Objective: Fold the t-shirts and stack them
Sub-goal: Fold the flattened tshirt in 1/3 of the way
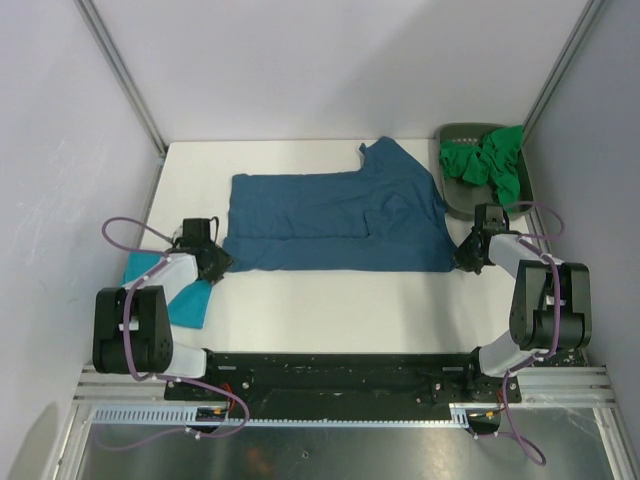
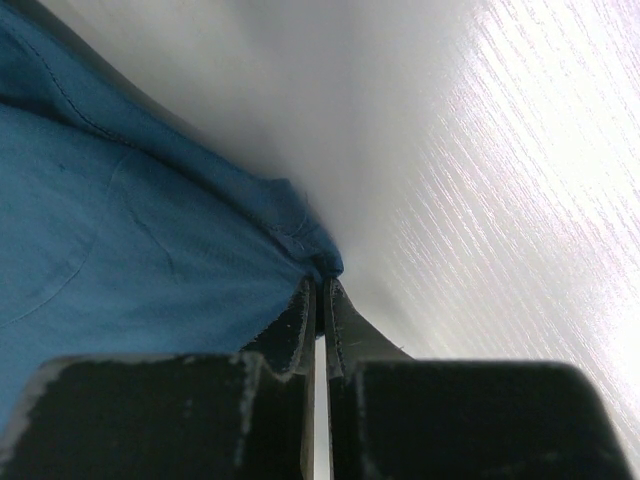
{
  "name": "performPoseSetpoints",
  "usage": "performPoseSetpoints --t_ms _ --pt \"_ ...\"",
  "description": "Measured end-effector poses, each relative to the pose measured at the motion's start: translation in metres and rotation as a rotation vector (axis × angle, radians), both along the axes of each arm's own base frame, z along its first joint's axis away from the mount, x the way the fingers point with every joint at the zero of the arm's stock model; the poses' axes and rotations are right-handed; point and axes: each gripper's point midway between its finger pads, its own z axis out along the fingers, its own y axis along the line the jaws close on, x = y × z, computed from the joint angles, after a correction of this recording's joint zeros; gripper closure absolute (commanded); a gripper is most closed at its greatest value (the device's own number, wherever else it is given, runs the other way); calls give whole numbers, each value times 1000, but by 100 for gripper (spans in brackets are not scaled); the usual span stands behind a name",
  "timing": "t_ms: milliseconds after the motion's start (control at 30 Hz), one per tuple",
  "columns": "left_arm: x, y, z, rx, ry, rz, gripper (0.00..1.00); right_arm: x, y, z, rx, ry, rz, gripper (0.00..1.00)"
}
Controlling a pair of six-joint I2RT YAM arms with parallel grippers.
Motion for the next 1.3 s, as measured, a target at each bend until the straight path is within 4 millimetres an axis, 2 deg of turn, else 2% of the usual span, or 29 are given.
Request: performPoseSetpoints --t_ms 233,267,400,467,633,833,933,1033,1167,1300 --pt "12 3 -2 13 6 7 60 0 0 0 -3 2 7 100" --pt "12 3 -2 13 7 8 64 0 0 0 -3 3 7 100" --pt "12 5 -4 20 14 12 90 -1 0 1 -6 8 14 100" --pt "12 5 -5 20 18 11 97 -1 -1 1 -7 13 17 100" --pt "12 7 -1 34 11 7 100 -7 -3 1 -2 38 11 100" --pt "5 13 27 72 -45 12 100 -33 -10 8 16 111 -28 100" --pt "-9 14 30 84 -52 18 100 -47 -10 17 27 132 -53 100" --pt "-34 16 21 93 -17 29 100 -65 -10 20 45 164 -95 100" --pt "-67 17 10 94 38 60 100 -101 -8 17 72 257 -173 100" --pt "-84 20 8 97 55 107 100 -125 -5 24 99 295 -247 100"
